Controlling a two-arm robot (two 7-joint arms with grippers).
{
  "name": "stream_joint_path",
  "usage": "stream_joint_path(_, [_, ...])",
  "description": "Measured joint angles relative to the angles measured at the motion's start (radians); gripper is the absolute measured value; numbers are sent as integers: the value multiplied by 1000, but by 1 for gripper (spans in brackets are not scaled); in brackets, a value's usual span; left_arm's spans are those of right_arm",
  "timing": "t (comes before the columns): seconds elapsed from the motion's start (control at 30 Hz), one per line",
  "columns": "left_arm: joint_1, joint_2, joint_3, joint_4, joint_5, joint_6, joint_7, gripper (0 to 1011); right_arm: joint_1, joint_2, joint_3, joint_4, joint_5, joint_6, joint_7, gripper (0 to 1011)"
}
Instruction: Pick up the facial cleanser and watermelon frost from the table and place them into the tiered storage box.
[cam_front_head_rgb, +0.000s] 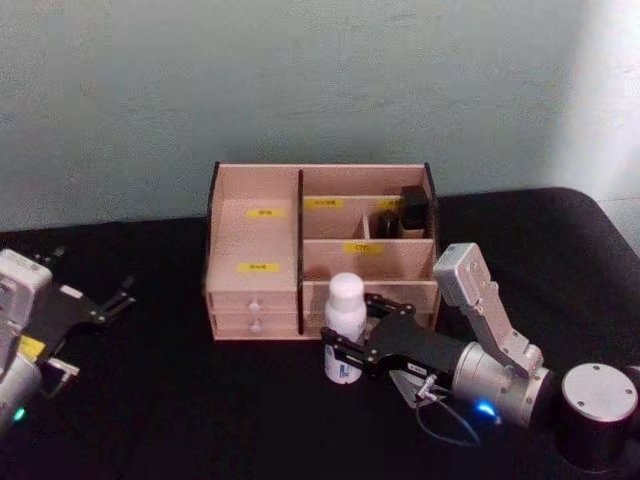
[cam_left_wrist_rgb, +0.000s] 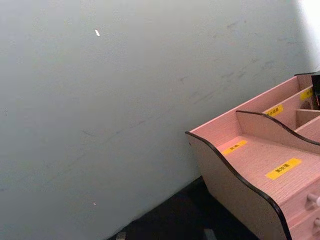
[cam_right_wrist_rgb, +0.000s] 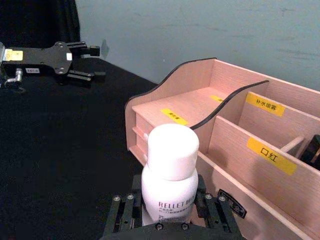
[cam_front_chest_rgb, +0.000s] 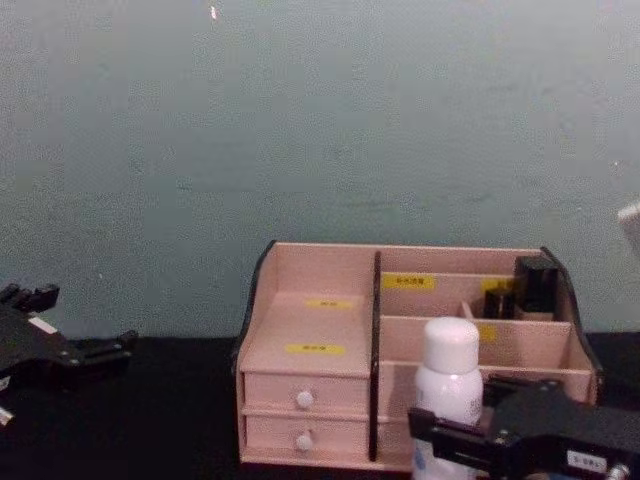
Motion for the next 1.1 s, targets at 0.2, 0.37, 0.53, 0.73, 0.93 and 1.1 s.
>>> stream_joint_path(0.2, [0,0,0,0,0,0,0,1001,0,0,0,0,0,0,0,594])
stream_joint_path(0.37, [0,0,0,0,0,0,0,1001,0,0,0,0,1,-1,0,594])
stream_joint_path(0.53, [0,0,0,0,0,0,0,1001,1,16,-4,-9,10,-10,41,594])
stream_joint_path(0.73, [0,0,0,0,0,0,0,1001,-5,43,-5,-46,40,-7,81,594])
stream_joint_path(0.93, [0,0,0,0,0,0,0,1001,-9,58,13,-98,90,4,93,594])
stream_joint_path(1.1, [0,0,0,0,0,0,0,1001,10,48,33,-129,131,7,76,594])
